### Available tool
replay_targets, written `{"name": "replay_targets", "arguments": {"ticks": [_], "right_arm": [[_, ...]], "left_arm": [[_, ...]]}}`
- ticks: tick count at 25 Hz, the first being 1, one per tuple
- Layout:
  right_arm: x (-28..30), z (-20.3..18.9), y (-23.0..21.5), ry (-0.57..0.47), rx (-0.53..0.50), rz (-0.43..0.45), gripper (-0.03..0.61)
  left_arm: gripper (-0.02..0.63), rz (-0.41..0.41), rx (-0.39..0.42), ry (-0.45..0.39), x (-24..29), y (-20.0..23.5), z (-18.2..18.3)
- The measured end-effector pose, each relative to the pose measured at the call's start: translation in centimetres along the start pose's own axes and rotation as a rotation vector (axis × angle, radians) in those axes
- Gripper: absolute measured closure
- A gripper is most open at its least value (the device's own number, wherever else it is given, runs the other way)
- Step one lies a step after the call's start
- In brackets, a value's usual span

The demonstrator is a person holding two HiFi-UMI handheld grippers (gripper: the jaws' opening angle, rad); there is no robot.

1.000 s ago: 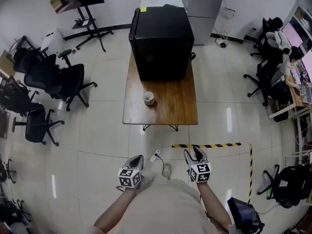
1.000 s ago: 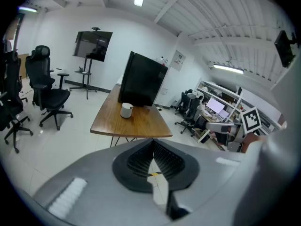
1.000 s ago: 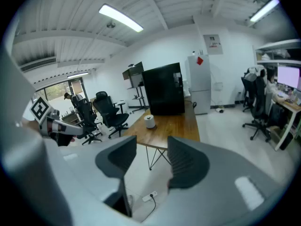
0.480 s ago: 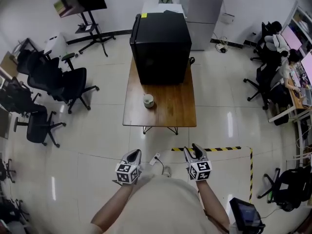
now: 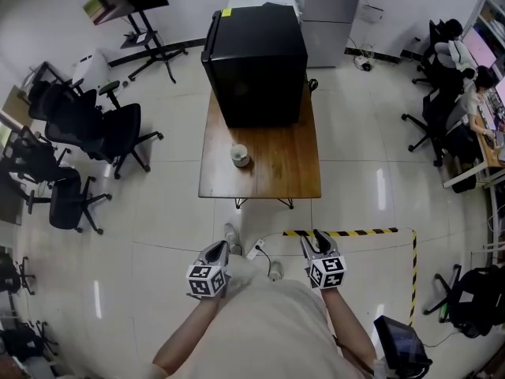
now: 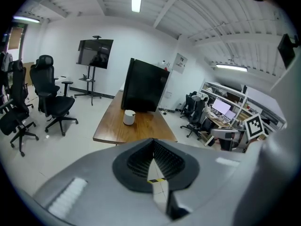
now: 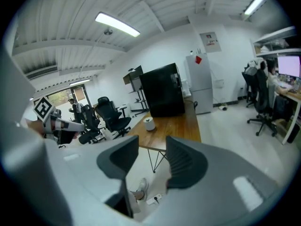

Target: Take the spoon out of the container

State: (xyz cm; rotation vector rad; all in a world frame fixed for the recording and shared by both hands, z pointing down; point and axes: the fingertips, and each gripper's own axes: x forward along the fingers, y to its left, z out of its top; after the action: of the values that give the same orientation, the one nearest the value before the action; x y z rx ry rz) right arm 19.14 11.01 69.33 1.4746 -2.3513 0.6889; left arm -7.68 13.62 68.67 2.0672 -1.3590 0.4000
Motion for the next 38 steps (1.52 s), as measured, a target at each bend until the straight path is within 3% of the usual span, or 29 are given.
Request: {"name": "replay_targets", "arguments": {"ticks": [8,15,23,32,38], "right_arm": [[5.1,3.2,0.5,0.014,-0.027,-0.023,0.405],[12.4,8.6,1.1,0.029,-0.047,-0.055,0.405],[20.3,13.8,3.9,0.042,-0.090,-0.072,0.405],[26.6,14.6,8.0,0.103,-0.144,-0.055,0.405],[28.6,13.3,9.3,0.187,-0.246,-0.025,0.405]], "left_arm": [[0.624,-0.063,0.016,0.040,3.6,2.6,2.7],[0.625,-0.108,0.068,0.024,8.1,7.9,10.6],[0.625,-0.199,0.096,0.040,12.1,12.8,16.0],[0.624,-0.246,0.157,0.043,15.6,18.9,20.0],[0.626,-0.282,0.189,0.044,16.7,19.2,21.4]]}}
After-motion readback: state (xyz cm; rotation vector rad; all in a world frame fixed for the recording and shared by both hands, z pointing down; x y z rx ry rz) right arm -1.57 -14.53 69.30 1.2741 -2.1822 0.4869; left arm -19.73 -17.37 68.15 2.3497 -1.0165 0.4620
